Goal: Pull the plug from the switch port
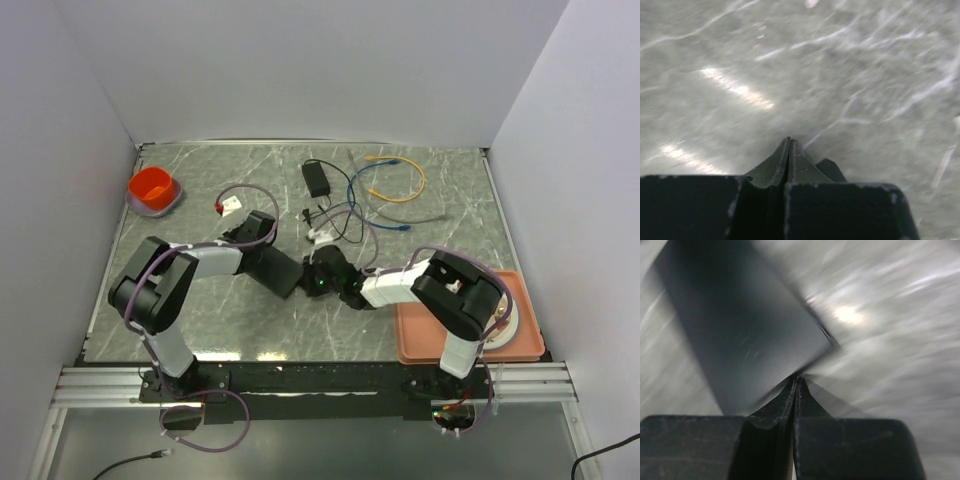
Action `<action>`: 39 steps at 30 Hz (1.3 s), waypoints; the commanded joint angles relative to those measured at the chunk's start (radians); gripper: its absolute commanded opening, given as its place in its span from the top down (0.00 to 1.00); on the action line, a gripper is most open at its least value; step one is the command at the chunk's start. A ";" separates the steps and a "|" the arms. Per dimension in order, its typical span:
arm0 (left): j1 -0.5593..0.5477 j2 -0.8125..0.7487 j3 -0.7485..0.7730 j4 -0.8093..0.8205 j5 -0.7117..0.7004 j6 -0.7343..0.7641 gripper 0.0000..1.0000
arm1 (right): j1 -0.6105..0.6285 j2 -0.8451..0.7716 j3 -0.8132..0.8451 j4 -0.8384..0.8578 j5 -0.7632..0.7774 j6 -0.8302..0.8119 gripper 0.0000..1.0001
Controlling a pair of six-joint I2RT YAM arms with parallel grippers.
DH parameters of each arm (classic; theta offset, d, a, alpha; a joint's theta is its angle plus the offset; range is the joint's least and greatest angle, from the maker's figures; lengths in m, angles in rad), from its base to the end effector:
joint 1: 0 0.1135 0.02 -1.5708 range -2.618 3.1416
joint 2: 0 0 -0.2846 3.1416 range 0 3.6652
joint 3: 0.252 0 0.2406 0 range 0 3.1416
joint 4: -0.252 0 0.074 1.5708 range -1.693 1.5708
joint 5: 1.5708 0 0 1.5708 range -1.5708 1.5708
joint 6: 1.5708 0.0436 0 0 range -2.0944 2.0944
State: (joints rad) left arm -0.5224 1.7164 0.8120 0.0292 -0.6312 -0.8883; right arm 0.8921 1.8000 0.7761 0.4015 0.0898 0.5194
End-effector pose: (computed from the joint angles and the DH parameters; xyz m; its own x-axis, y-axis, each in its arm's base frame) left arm 0.2923 -0.1386 0.1652 -0.4779 -0.4477 -0.7557 -0.4689 0.8575 -0.2116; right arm 0.2243 0.2719 0.1544 -0.6798 -0.0554 -0.7313 -0.4516 0.8173 0.3579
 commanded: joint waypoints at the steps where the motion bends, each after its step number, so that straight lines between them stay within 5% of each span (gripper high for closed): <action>1: -0.122 0.030 -0.014 -0.009 0.522 -0.095 0.94 | 0.142 0.073 -0.026 -0.070 -0.401 0.079 1.00; 15: -0.122 -0.302 -0.254 -0.161 0.249 -0.228 0.85 | 0.082 0.075 -0.038 -0.017 -0.423 0.082 1.00; 22: -0.120 -0.625 -0.228 -0.290 0.093 -0.235 0.78 | 0.059 0.001 -0.055 -0.090 -0.348 0.042 1.00; 29: -0.120 -0.724 -0.243 -0.462 0.038 -0.343 0.78 | 0.027 -0.028 -0.066 -0.084 -0.368 0.038 1.00; 34: -0.120 -0.724 -0.290 -0.560 -0.005 -0.499 0.79 | 0.042 -0.204 -0.124 -0.119 -0.296 0.002 1.00; 39: -0.120 -0.689 -0.352 -0.572 0.074 -0.597 0.82 | 0.015 -0.231 -0.025 -0.240 -0.237 -0.035 1.00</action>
State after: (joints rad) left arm -0.6430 1.0058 0.5110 -0.4976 -0.5915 -1.3594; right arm 0.9291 1.5963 0.6647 0.2562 -0.2340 0.5388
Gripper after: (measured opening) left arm 0.190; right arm 0.006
